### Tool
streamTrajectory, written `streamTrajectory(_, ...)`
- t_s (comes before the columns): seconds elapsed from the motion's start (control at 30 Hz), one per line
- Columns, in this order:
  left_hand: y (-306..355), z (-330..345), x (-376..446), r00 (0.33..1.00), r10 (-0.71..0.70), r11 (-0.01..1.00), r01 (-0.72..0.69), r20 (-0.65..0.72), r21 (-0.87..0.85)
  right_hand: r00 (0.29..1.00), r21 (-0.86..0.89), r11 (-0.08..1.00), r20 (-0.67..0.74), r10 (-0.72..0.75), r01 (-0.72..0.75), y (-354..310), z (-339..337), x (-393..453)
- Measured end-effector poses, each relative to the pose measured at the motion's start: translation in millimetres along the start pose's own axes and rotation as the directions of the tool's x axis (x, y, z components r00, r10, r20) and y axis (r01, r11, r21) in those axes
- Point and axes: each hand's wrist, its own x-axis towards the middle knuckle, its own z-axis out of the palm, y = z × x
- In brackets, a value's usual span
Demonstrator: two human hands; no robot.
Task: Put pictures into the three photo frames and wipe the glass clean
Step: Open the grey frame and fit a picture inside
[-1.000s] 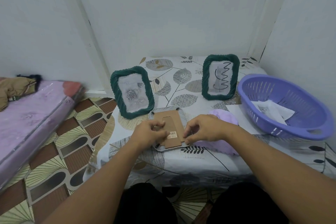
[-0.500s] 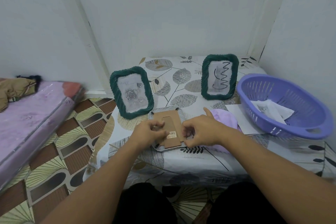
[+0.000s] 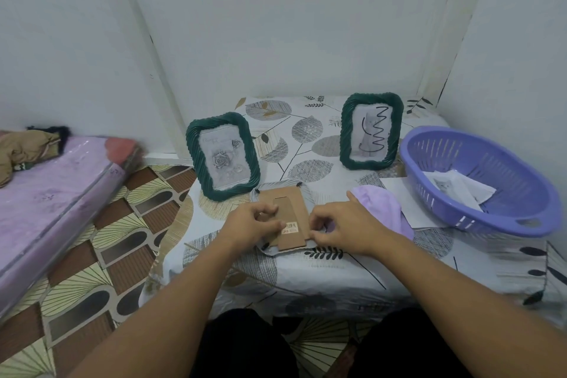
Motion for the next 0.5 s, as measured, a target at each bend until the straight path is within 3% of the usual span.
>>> streamTrajectory(0.1,0.6,0.7,-0.3,1.0,-0.007,1.0,0.007,-0.002,-0.014,0.999,0.066,0.997,0.021,0.026,-0.027,-0.7,0.9,0.0)
streamTrajectory(0.3,5.3,-1.8,-4.7,1.0,0.019,0.999,-0.019,0.003,0.037,0.992,0.379,0.918,0.007,0.128,-0.121,2.0,-2.6,-1.0)
streamTrajectory(0.43,2.4,-7.2,-7.1,0.968,0.109,0.965,-0.049,-0.226,0.259,0.953,0.395,0.905,-0.179,0.246,-0.16,0.9,-1.8,3.9)
streamTrajectory(0.5,0.8,-10.4,-6.7,0.936,0.108,0.942,0.012,-0.335,0.336,0.923,0.418,0.877,-0.185,0.338,-0.237,-2.8,-2.6,9.2)
